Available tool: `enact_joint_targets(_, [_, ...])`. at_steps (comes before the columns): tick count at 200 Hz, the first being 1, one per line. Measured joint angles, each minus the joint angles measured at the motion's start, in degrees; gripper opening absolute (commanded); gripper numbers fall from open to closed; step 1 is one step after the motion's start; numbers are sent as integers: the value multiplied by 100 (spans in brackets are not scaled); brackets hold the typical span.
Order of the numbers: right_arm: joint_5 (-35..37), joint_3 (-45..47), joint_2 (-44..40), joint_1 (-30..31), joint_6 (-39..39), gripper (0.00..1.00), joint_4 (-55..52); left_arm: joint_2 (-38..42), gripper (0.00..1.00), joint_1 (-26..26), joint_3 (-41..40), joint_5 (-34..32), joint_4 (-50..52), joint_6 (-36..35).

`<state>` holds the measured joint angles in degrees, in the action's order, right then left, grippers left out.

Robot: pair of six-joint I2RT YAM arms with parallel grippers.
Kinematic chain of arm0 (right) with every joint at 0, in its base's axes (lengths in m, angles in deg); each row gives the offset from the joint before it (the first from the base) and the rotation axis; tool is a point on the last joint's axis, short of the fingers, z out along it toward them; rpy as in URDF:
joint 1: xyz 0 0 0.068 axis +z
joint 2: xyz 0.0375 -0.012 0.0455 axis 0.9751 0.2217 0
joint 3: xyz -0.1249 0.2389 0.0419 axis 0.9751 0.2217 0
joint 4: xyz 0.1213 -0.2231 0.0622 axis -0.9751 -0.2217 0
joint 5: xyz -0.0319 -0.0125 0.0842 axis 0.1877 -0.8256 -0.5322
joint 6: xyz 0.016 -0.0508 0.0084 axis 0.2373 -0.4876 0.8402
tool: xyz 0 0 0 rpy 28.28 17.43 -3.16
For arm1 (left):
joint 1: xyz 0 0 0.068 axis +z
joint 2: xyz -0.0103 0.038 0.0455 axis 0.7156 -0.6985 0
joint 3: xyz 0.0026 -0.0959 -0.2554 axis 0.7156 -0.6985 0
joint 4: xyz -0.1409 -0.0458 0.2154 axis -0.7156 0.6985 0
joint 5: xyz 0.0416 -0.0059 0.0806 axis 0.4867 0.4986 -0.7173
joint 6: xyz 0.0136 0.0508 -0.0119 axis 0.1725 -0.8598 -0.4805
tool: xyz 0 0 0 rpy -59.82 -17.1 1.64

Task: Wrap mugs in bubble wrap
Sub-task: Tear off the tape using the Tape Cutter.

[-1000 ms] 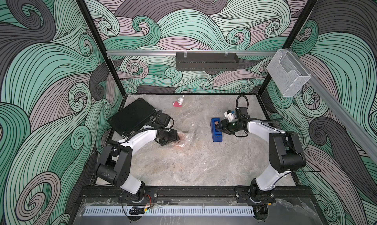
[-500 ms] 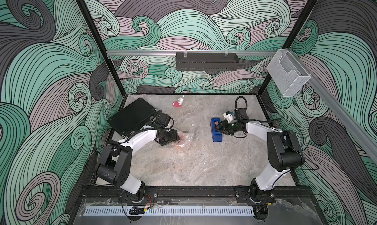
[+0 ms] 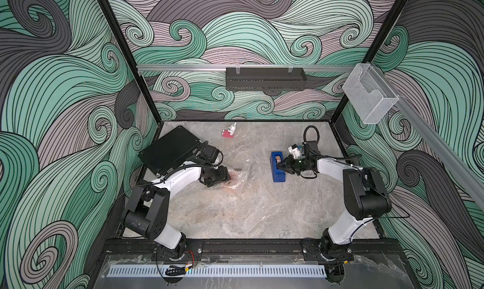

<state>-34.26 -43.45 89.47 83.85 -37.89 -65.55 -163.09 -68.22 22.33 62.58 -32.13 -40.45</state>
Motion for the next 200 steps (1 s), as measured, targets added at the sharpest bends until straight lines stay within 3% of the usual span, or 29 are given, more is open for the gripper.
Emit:
enact_joint_targets(31, [-76,37,0,-55,83,13,72,0,69,0,0,4,0,-2])
enact_joint_targets(57, [-111,50,0,-59,109,0,103,0,69,0,-2,13,0,0])
enact_joint_targets(200, [-621,83,-227,-50,1486,0,409,24,69,0,-52,22,-28,0])
